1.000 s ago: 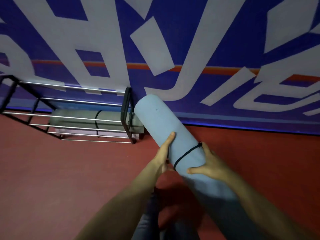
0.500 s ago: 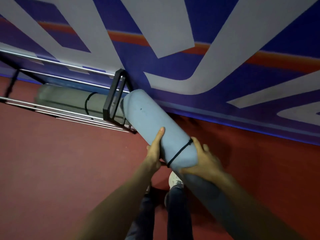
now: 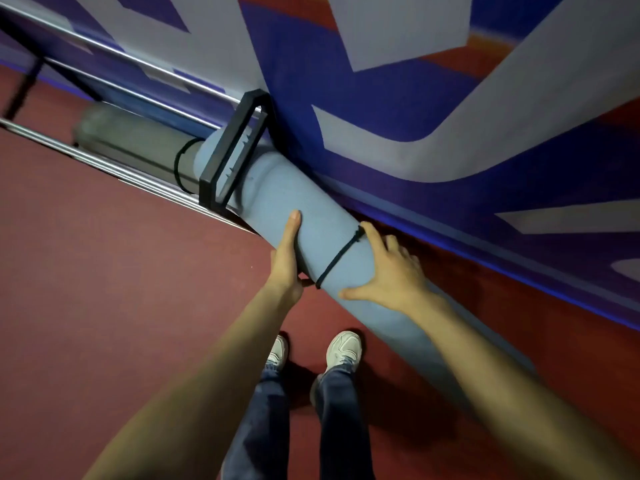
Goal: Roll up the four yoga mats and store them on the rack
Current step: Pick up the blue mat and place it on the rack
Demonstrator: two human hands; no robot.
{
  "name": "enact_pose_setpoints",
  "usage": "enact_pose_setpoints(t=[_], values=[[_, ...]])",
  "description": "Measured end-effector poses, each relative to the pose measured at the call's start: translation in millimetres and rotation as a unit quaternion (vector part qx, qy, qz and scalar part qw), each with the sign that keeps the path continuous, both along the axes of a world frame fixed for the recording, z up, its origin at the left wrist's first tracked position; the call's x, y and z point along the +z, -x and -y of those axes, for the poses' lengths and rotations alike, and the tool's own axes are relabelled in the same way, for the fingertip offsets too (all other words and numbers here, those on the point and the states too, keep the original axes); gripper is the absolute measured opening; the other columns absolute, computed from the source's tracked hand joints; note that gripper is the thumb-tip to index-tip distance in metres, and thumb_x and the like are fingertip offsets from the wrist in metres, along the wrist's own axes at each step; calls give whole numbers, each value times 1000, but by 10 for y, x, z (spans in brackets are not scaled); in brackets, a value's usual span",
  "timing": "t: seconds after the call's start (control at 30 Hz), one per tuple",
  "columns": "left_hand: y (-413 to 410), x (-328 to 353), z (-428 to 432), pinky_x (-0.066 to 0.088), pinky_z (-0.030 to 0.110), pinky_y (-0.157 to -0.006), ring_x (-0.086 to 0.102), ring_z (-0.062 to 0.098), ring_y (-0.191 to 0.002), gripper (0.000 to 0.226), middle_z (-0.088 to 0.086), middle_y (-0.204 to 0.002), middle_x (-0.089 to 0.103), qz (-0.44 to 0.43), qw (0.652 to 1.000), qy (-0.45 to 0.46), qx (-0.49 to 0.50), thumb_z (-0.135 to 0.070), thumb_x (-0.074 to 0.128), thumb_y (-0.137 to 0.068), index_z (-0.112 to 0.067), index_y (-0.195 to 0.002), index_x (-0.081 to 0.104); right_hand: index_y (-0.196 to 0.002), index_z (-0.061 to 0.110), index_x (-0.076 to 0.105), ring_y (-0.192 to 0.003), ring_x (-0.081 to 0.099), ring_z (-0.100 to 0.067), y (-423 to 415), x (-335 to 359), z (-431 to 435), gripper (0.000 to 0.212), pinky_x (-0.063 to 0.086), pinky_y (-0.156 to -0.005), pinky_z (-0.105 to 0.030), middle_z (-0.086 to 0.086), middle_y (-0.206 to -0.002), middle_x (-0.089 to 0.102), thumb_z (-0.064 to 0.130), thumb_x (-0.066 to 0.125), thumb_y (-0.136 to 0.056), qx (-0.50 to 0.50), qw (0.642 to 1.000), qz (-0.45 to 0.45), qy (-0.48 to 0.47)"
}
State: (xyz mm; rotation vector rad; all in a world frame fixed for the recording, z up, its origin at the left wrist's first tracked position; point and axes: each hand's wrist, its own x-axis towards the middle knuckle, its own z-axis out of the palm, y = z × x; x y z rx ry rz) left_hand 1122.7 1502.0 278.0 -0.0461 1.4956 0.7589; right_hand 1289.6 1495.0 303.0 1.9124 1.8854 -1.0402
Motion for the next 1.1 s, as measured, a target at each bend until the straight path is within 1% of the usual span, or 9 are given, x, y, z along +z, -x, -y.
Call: enact_pose_setpoints(t=[0.17, 0.4, 0.57, 0.73, 0.8, 0.87, 0.97, 1.03, 1.1], values=[[80, -44, 70, 46, 44, -100, 64, 15, -102, 32, -3, -109, 70, 33, 995, -94, 25, -49, 59, -85, -26, -107, 63, -147, 36, 1, -127, 40, -36, 205, -17, -294, 123, 31, -103, -47, -11, -143, 33, 63, 77, -55, 21, 1000, -12, -3], [-48, -113, 33, 46, 58, -95, 62, 25, -109, 59, 3, -103, 72, 132, 986, -53, 83, -63, 61, -71, -22, -112, 66, -147, 16, 10, -132, 36, -35, 681, -80, -814, 124, 31, -105, -49, -14, -146, 33, 61, 80, -56, 51, 998, -21, -17], [43, -154, -173, 50, 47, -95, 66, 19, -94, 42, -2, -96, 71, 67, 987, -52, 134, -64, 55, -82, -28, -101, 65, -151, 23, 6, -140, 25, -25, 569, 17, -1067, 122, 26, -112, -49, -2, -155, 21, 55, 81, -60, 89, 989, -110, 37], [200, -64, -413, 51, 42, -93, 66, 18, -93, 43, -2, -97, 72, 49, 981, -48, 184, -65, 56, -81, -27, -99, 64, -148, 35, -16, -146, 9, -28, 137, 132, -952, 146, 18, -114, -55, -1, -160, 3, 63, 84, -44, 89, 988, -27, 126], [293, -117, -469, 52, 40, -92, 66, 17, -97, 46, -1, -106, 72, 42, 970, -53, 232, -60, 61, -81, -23, -109, 64, -148, 35, -15, -145, 13, -28, 0, 146, -861, 148, 24, -112, -54, -3, -159, 6, 60, 86, -43, 71, 987, -14, 144], [349, -164, -432, 53, 31, -82, 67, 10, -82, 40, -6, -101, 71, 55, 959, -86, 263, -50, 60, -87, -15, -107, 64, -150, 31, -8, -141, 25, -28, -18, 138, -796, 140, 31, -110, -51, -4, -156, 16, 58, 85, -49, 57, 992, -11, 108], [222, -214, -210, 51, 31, -82, 65, 9, -74, 31, -7, -90, 72, 107, 968, -127, 187, -40, 58, -90, -15, -106, 64, -150, 27, 1, -136, 33, -27, 79, 158, -771, 129, 30, -109, -47, -3, -153, 26, 56, 83, -55, 67, 997, -8, 43], [71, -199, -93, 51, 45, -92, 66, 16, -90, 52, 1, -104, 71, 132, 981, -97, 103, -44, 69, -78, -15, -120, 61, -149, 26, 9, -134, 36, -26, 138, 210, -800, 122, 28, -109, -45, -1, -150, 31, 57, 81, -57, 81, 997, 1, 15], [-18, -212, -75, 53, 45, -86, 67, 15, -88, 73, 2, -112, 69, 128, 984, -102, 64, -47, 76, -69, -15, -130, 54, -146, 25, 16, -129, 40, -25, 190, 272, -875, 116, 30, -106, -43, 0, -145, 37, 60, 81, -56, 85, 996, 4, 0]])
